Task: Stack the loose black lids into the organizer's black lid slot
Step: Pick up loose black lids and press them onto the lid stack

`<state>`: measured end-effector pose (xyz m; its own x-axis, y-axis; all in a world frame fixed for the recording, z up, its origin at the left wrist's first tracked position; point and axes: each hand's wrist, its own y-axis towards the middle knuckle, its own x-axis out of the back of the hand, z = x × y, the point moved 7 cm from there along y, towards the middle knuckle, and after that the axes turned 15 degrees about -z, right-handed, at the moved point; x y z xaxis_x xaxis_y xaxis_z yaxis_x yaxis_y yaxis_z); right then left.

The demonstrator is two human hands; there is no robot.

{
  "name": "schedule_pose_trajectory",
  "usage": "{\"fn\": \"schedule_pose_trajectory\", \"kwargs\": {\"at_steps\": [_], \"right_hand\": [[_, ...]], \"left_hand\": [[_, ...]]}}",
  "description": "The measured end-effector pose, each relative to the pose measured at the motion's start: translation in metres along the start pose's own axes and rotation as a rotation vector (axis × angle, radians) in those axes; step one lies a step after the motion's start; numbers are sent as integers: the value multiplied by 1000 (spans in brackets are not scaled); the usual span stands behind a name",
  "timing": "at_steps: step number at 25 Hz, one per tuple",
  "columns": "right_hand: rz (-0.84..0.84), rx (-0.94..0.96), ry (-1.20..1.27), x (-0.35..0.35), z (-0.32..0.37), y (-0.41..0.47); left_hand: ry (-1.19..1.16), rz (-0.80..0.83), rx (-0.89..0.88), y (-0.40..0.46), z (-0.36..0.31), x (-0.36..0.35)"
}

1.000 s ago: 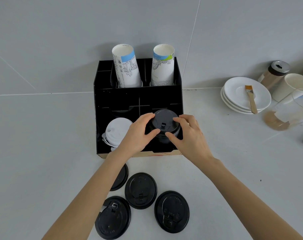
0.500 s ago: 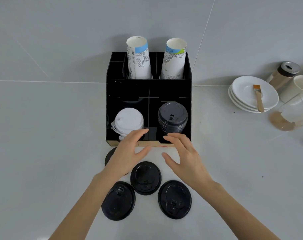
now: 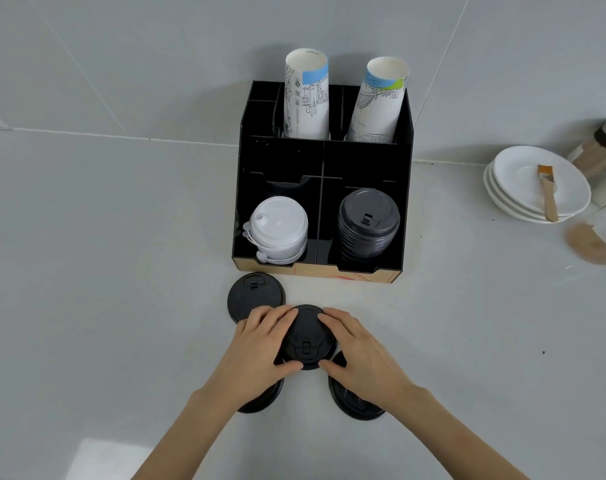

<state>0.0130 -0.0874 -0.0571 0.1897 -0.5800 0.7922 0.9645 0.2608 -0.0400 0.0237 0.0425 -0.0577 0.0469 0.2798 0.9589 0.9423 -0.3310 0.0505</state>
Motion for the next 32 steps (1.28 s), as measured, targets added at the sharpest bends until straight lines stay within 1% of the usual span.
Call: {"fn": "schedule_pose_trajectory", "kwargs": {"at_steps": [5, 8, 10, 13, 14, 17, 22, 25, 28, 32], "right_hand": [[-25, -6, 12, 0, -1, 0], [-28, -9, 21, 2, -2, -1], [-41, -14, 43, 6, -2, -1], [-113, -31, 101, 21, -1, -1], [-143, -37, 122, 27, -1, 0], [-238, -39, 162, 50, -1, 3], [-394, -30, 192, 95, 3, 9], [-471, -22, 195, 118, 4, 15], [-506, -32, 173, 133, 4, 23], [-540, -53, 143, 145, 1, 39]], "left_hand": [[43, -46, -72, 0, -5, 2], [28, -57, -46, -1, -3, 2], [-47, -45, -2, 1, -5, 4], [-217, 5, 84, 4, -10, 9], [-251, -5, 90, 7, -13, 14], [-392, -128, 85, 18, -24, 38], [-512, -259, 67, 40, -37, 69], [-540, -288, 38, 57, -48, 81], [-531, -300, 2, 75, -57, 89], [-536, -308, 8, 99, -60, 95]]}}
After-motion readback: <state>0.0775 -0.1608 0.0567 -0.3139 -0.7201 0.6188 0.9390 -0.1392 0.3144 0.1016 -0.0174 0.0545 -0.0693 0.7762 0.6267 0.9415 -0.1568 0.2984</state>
